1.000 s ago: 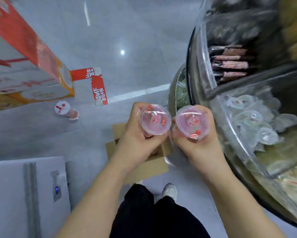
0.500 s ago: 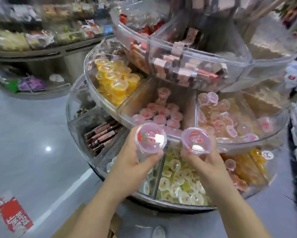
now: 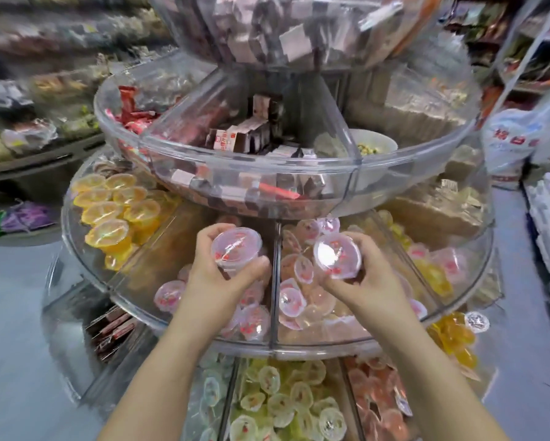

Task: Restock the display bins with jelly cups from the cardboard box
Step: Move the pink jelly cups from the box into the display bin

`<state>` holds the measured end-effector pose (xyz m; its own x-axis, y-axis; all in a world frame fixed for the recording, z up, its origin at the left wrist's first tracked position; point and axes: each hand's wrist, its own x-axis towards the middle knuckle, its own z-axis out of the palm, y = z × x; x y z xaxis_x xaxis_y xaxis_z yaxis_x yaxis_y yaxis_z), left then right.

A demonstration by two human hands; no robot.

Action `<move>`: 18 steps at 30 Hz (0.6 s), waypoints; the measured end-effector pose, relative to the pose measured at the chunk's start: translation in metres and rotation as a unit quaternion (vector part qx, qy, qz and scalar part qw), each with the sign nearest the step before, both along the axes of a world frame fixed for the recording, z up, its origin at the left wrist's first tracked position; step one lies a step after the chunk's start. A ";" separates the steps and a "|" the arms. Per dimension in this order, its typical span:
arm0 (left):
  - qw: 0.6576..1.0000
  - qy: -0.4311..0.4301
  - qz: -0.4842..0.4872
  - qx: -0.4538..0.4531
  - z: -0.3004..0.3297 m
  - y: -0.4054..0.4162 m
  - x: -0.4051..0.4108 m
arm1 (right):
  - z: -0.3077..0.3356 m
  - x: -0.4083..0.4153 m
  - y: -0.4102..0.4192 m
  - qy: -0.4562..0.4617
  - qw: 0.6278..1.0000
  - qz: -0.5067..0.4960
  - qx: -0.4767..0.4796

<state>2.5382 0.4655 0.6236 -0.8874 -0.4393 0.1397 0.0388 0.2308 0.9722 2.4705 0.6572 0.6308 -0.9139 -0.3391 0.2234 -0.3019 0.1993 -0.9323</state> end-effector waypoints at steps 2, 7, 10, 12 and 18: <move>0.999 -0.026 -0.009 0.020 -0.006 -0.005 -0.009 | -0.001 -0.008 -0.007 0.012 1.000 0.019 0.014; 0.995 -0.056 -0.012 -0.083 -0.028 -0.031 -0.030 | -0.003 -0.019 -0.043 0.013 0.998 0.049 0.040; 0.988 -0.099 0.001 -0.116 -0.045 -0.051 -0.051 | -0.007 -0.020 -0.067 0.001 0.997 0.038 0.063; 0.981 -0.122 0.008 -0.149 -0.054 -0.062 -0.066 | -0.010 -0.020 -0.080 -0.001 0.995 0.017 0.101; 0.971 -0.102 -0.016 -0.215 -0.064 -0.082 -0.099 | -0.023 -0.004 -0.116 0.019 0.978 -0.010 0.208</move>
